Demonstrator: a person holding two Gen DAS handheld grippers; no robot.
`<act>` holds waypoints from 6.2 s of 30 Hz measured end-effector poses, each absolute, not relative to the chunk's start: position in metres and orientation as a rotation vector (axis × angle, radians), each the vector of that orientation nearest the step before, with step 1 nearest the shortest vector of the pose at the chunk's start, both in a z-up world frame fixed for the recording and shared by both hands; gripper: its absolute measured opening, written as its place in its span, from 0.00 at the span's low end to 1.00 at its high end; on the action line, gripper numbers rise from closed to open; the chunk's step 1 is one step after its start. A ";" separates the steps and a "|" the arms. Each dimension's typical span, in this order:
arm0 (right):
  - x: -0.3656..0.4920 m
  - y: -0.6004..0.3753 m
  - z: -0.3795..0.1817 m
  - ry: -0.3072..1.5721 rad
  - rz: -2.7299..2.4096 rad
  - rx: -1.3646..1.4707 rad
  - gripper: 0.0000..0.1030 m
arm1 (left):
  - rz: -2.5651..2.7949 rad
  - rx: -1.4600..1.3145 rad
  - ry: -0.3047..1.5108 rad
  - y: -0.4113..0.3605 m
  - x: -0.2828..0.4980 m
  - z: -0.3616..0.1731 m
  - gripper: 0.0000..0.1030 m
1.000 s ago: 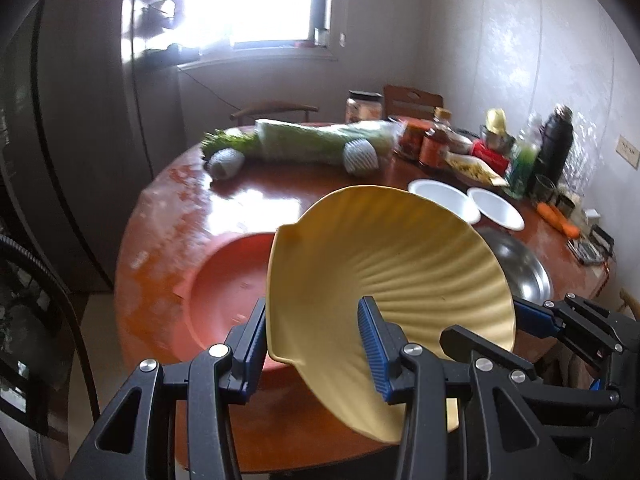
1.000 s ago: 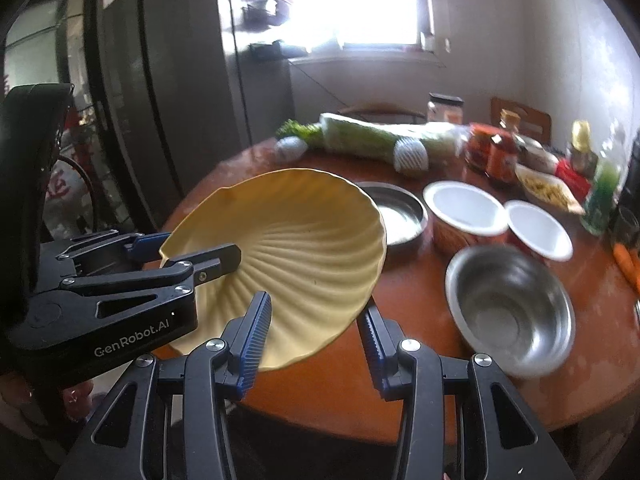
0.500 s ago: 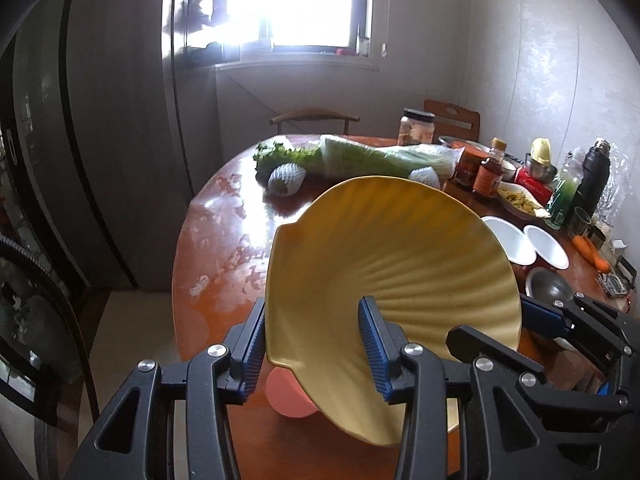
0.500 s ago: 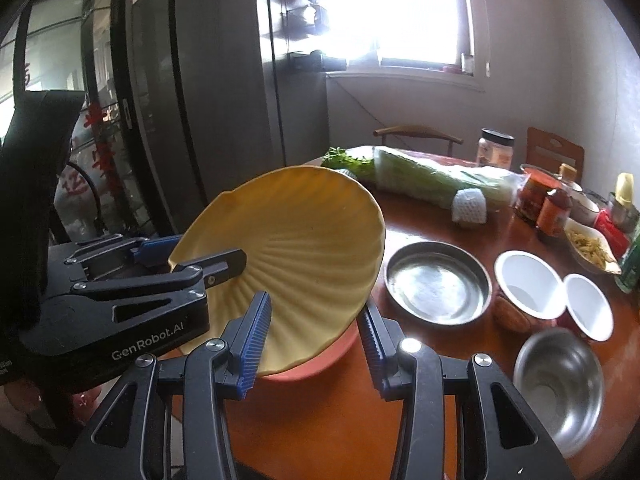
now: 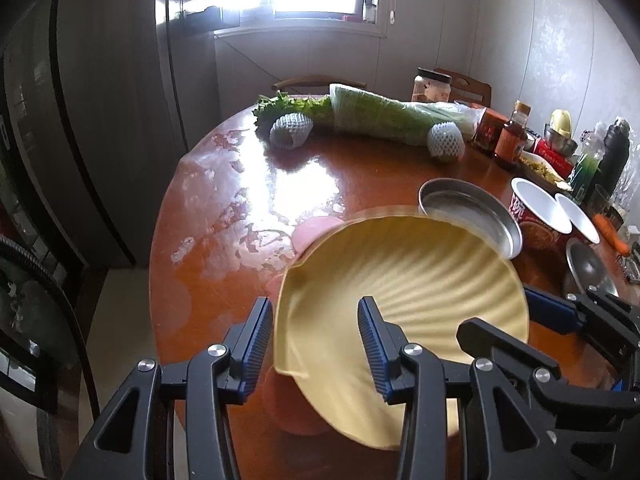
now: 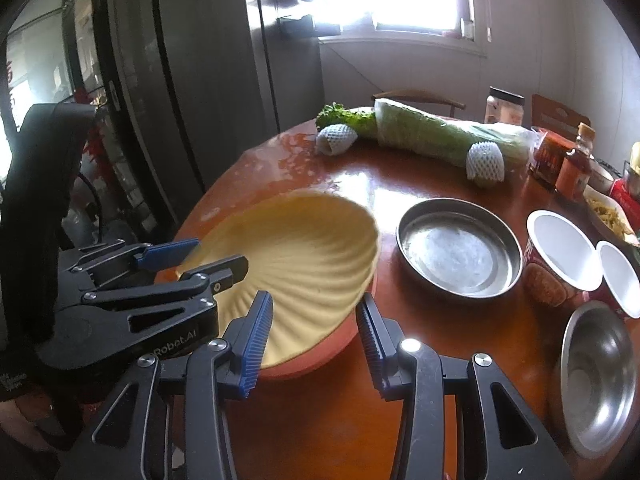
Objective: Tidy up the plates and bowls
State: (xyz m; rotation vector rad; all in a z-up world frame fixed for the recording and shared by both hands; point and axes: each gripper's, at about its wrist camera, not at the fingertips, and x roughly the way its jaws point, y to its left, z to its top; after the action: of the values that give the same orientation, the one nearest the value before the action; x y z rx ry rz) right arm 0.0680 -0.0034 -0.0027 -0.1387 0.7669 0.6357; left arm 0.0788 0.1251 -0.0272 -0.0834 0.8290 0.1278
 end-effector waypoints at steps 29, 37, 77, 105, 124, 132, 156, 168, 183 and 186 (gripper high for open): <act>0.092 0.025 -0.038 0.805 0.616 -0.160 0.45 | 0.236 -0.037 0.844 0.158 0.096 -0.048 0.43; 0.093 0.025 -0.039 0.811 0.611 -0.130 0.48 | 0.205 -0.047 0.848 0.165 0.106 -0.050 0.43; 0.090 0.000 -0.013 0.756 0.583 -0.075 0.60 | 0.144 -0.065 0.768 0.145 0.095 -0.008 0.51; 0.158 -0.022 -0.049 0.848 0.574 -0.298 0.49 | 0.018 -0.025 0.825 0.074 0.119 -0.007 0.51; 0.041 -0.086 -0.040 0.917 0.717 -0.290 0.49 | -0.055 0.025 0.858 0.015 0.056 -0.024 0.51; 0.012 -0.107 -0.035 0.898 0.721 -0.297 0.49 | -0.039 0.052 0.801 -0.002 0.029 -0.011 0.51; 0.030 -0.167 -0.030 0.891 0.539 -0.100 0.49 | -0.087 -0.022 0.908 -0.020 0.018 -0.035 0.51; 0.048 -0.155 -0.043 0.874 0.527 -0.111 0.47 | -0.062 -0.072 0.959 -0.017 0.038 -0.049 0.51; 0.055 -0.151 -0.052 0.847 0.497 -0.146 0.32 | -0.046 -0.029 0.941 -0.023 0.050 -0.059 0.43; 0.052 -0.154 -0.052 0.852 0.491 -0.143 0.32 | -0.057 -0.034 0.938 -0.022 0.047 -0.057 0.43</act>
State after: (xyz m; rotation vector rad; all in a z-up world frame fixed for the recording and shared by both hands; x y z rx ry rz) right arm 0.0517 -0.1535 -0.0517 -0.1429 0.8520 0.4906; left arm 0.0467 -0.0215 -0.0570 -0.0340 0.9376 -0.0569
